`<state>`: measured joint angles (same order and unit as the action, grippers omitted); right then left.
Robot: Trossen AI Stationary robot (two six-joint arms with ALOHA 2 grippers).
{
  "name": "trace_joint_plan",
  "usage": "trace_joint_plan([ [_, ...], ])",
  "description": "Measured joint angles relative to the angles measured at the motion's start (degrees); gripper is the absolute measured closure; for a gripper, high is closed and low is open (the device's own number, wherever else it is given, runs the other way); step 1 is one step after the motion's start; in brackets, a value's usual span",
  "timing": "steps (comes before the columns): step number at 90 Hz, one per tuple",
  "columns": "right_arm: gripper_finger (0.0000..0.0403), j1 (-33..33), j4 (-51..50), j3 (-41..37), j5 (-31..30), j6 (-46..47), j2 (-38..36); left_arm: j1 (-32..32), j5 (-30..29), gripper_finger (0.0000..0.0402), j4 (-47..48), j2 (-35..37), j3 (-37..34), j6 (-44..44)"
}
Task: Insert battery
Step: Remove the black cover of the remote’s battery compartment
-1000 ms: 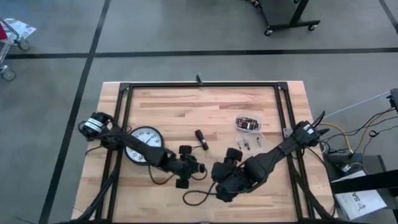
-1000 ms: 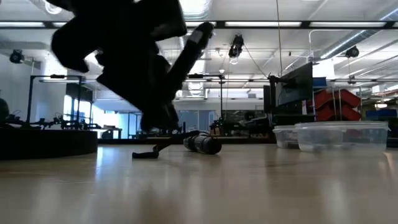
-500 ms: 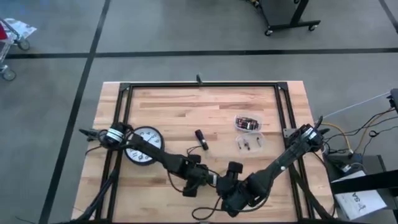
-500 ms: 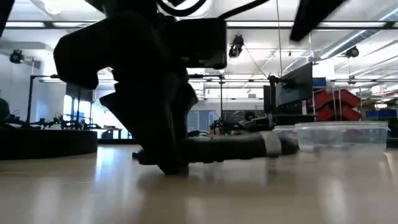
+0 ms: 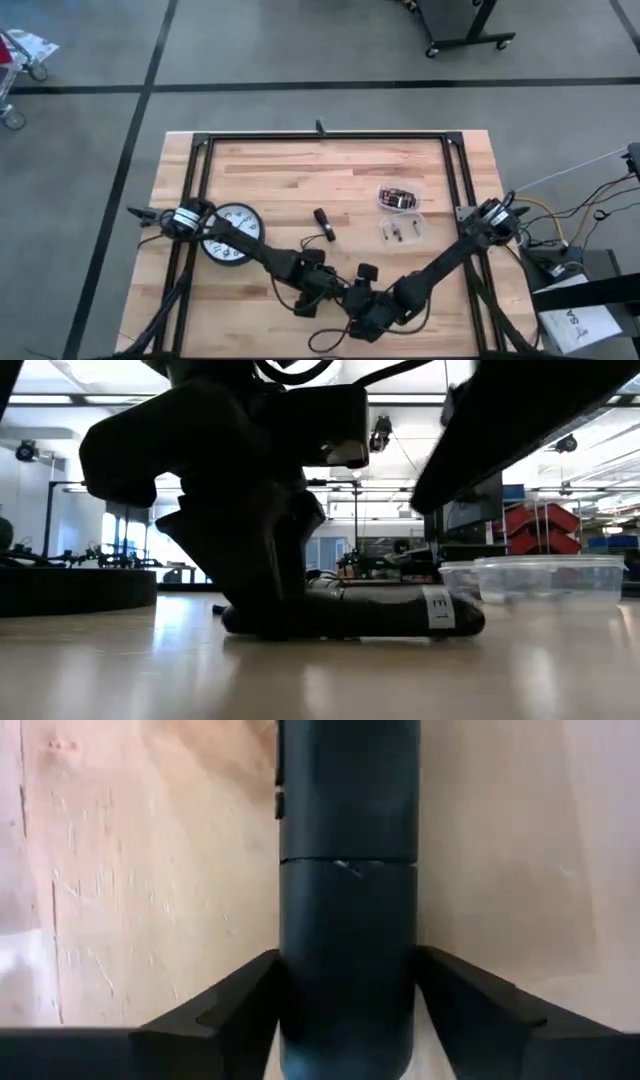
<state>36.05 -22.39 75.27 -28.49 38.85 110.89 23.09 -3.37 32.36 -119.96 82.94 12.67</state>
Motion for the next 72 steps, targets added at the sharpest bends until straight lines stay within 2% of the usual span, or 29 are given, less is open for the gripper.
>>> trace_joint_plan([
  [12, 0.0282, -1.93, 3.5, -2.25, 0.39, -0.66, 0.55, -0.02, 0.08, 0.0148, -0.04, 0.0, -0.04, -0.15],
  [25, 0.0314, -2.95, 5.6, -3.76, 0.35, -1.81, 1.02, 0.0, -0.5, 0.0144, -0.12, 0.71, -0.13, -2.42],
  [51, 0.0394, -3.8, 6.54, -3.99, 3.61, -2.34, 4.13, 0.16, -0.57, 0.0175, 0.15, 2.25, -0.46, -8.14],
  [72, 0.0401, -3.93, 6.63, -4.12, 3.86, -2.2, 4.79, 1.03, -1.23, 0.0197, -0.31, 2.25, -0.55, -7.22],
])
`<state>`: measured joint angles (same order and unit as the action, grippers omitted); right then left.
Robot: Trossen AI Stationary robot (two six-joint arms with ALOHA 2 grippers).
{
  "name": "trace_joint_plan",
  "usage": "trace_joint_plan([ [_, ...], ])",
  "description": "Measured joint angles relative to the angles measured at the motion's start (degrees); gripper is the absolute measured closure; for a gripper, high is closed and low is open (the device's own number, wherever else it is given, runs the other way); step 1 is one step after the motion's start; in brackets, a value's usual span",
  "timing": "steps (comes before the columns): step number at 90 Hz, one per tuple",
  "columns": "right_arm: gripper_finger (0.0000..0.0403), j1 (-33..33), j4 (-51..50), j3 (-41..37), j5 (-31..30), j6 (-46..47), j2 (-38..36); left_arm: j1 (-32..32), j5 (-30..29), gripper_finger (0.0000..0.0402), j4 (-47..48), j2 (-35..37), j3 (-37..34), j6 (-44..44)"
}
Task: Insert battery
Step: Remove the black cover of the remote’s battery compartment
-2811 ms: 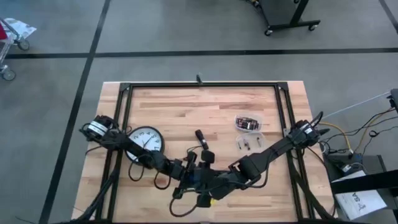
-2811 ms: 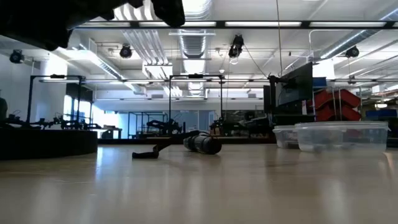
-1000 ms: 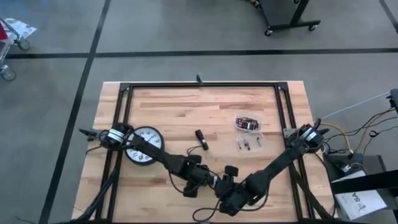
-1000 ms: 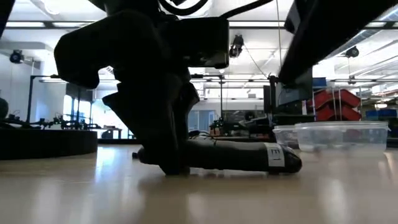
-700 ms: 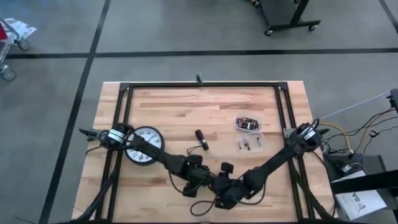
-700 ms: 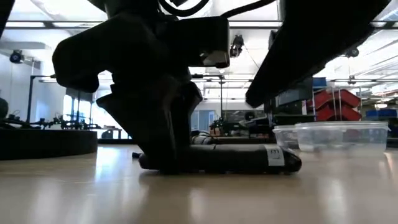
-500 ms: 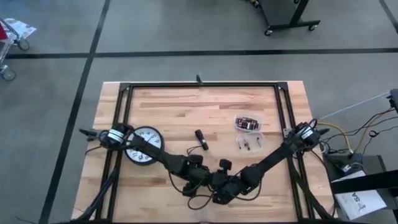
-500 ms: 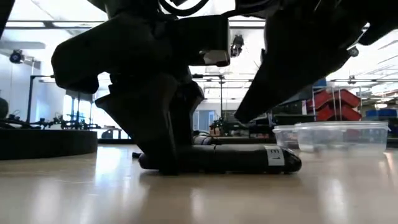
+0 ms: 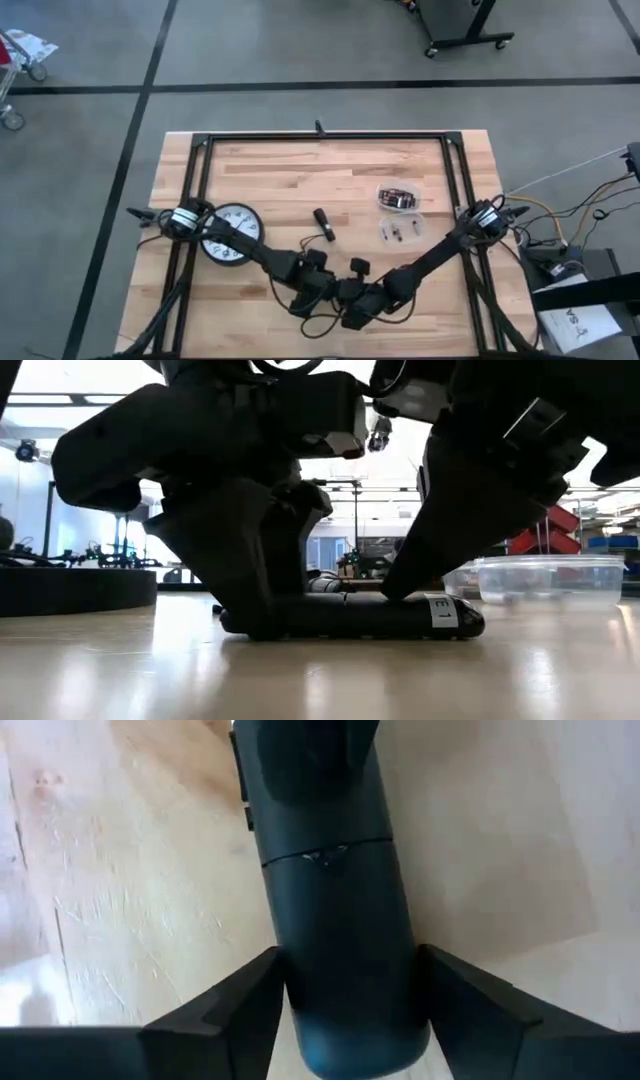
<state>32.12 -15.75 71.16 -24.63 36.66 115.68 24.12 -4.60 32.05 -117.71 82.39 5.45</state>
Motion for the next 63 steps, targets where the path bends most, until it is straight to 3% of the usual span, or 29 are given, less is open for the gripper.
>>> trace_joint_plan([
  [32, 0.0402, -0.04, 0.08, -0.09, 0.5, 0.0, 0.17, 0.77, -2.21, 0.0195, -0.28, 0.63, 0.0, 0.79],
  [63, 0.0403, -0.11, 0.21, -0.16, 0.64, 0.12, 0.17, 0.65, 1.69, 0.0162, -0.04, 0.63, -0.26, 1.3],
])
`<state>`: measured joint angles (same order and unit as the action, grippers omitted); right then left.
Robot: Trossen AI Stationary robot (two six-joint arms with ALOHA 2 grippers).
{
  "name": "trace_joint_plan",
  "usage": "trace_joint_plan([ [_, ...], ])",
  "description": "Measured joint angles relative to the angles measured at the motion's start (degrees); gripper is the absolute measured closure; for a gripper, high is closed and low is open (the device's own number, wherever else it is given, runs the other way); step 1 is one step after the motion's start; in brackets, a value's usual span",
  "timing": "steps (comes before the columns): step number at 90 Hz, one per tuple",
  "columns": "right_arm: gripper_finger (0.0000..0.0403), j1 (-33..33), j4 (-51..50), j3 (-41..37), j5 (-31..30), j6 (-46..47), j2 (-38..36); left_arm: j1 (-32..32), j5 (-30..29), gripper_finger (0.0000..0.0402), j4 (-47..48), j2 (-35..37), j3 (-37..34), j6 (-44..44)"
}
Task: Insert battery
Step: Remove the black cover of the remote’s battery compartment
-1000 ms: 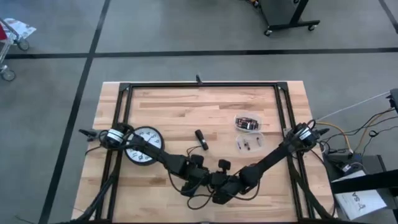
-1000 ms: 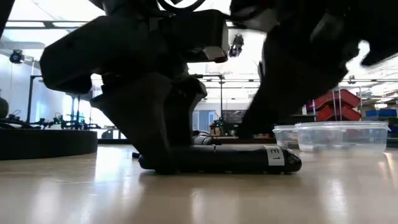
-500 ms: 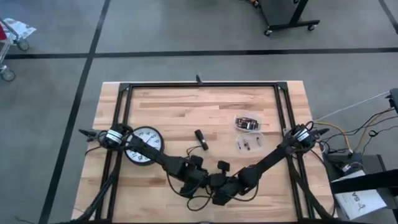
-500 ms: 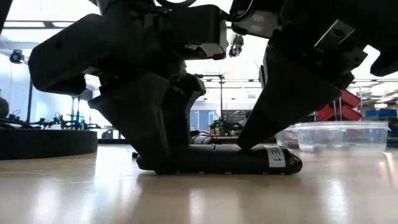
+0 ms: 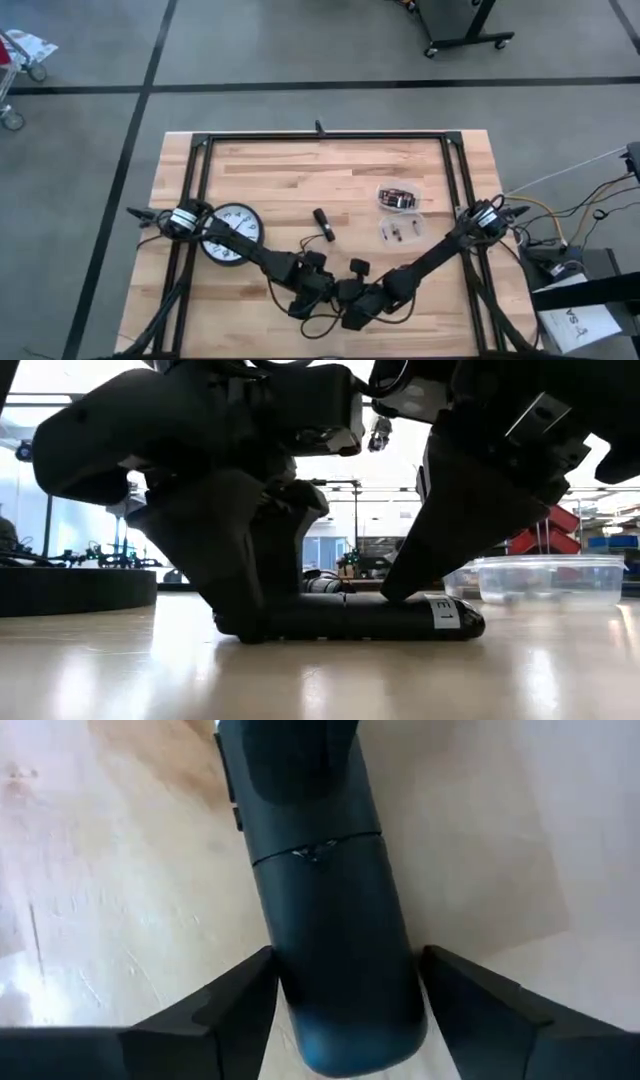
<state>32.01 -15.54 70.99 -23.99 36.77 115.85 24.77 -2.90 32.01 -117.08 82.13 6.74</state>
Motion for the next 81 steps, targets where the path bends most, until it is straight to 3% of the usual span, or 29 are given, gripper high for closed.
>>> trace_joint_plan([
  [16, 0.0403, -0.02, 0.03, -0.06, -0.07, 0.27, 0.0, -0.03, 0.58, 0.0122, 0.5, 0.02, 0.64, 2.14],
  [28, 0.0403, -0.02, 0.1, -0.08, -0.09, 0.57, 0.0, 0.07, -0.73, 0.0117, 0.48, 0.02, 1.16, 6.07],
  [81, 0.0403, -0.09, 1.1, -0.1, -0.26, 0.24, 0.0, 1.18, -8.08, 0.0214, -1.25, 0.02, 0.55, 8.63],
])
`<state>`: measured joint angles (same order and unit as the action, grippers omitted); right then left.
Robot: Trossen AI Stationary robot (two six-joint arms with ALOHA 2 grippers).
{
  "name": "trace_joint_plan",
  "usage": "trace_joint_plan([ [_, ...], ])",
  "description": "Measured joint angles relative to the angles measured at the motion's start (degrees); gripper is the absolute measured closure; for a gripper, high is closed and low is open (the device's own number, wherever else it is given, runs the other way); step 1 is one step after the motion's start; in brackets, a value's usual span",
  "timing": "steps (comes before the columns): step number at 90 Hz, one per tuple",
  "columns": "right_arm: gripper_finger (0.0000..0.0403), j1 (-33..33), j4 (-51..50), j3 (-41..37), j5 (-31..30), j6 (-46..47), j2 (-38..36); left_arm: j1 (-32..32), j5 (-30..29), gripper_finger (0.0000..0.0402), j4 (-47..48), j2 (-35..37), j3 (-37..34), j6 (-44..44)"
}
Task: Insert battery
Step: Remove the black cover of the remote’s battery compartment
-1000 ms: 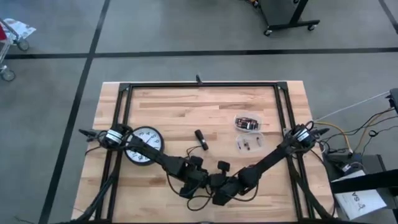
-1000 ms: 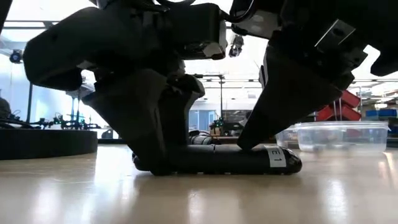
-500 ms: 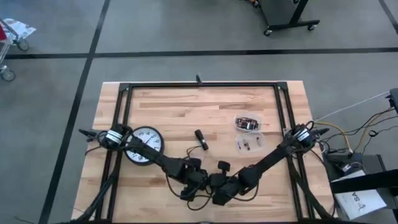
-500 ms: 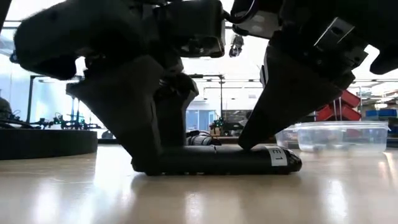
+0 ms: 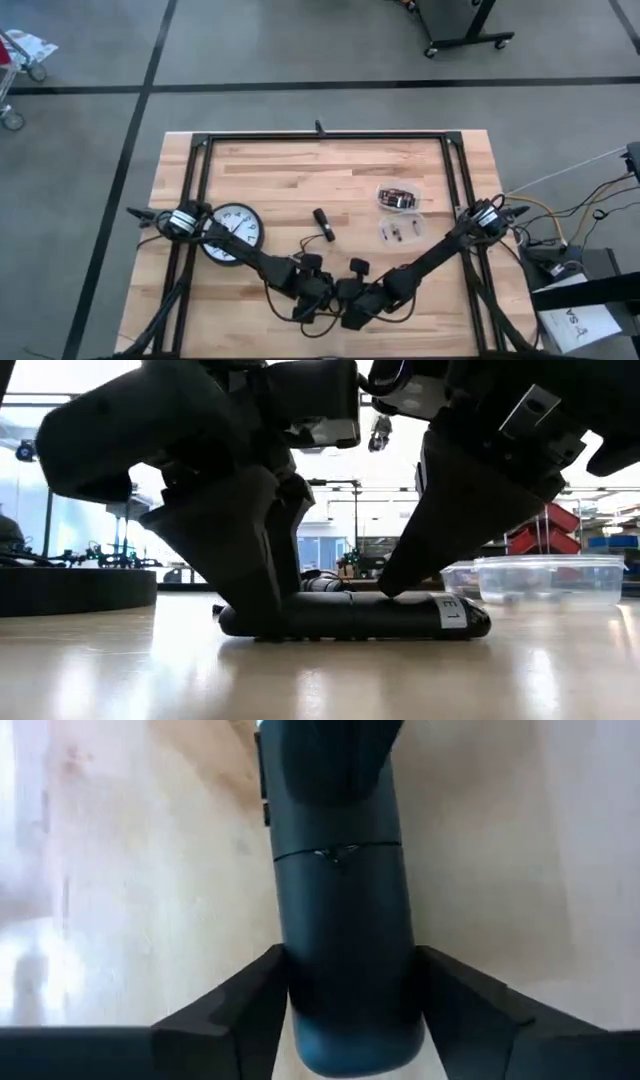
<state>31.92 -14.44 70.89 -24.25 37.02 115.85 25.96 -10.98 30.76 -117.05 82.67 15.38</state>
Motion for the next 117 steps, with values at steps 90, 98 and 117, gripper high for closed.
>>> trace_joint_plan([
  [90, 0.0403, 1.35, -3.35, 2.09, -3.79, -2.13, -7.53, -0.24, 2.51, 0.02, -2.76, 0.74, -3.71, -0.16],
  [98, 0.0403, 1.36, -3.63, 2.26, -3.61, -2.56, -7.93, -0.31, 2.51, 0.0204, -2.6, 0.79, -3.76, -0.25],
  [117, 0.0403, 1.84, -2.48, 0.71, -3.03, -0.82, -4.85, -0.35, 2.43, 0.0212, -2.48, 2.07, -2.27, -1.68],
])
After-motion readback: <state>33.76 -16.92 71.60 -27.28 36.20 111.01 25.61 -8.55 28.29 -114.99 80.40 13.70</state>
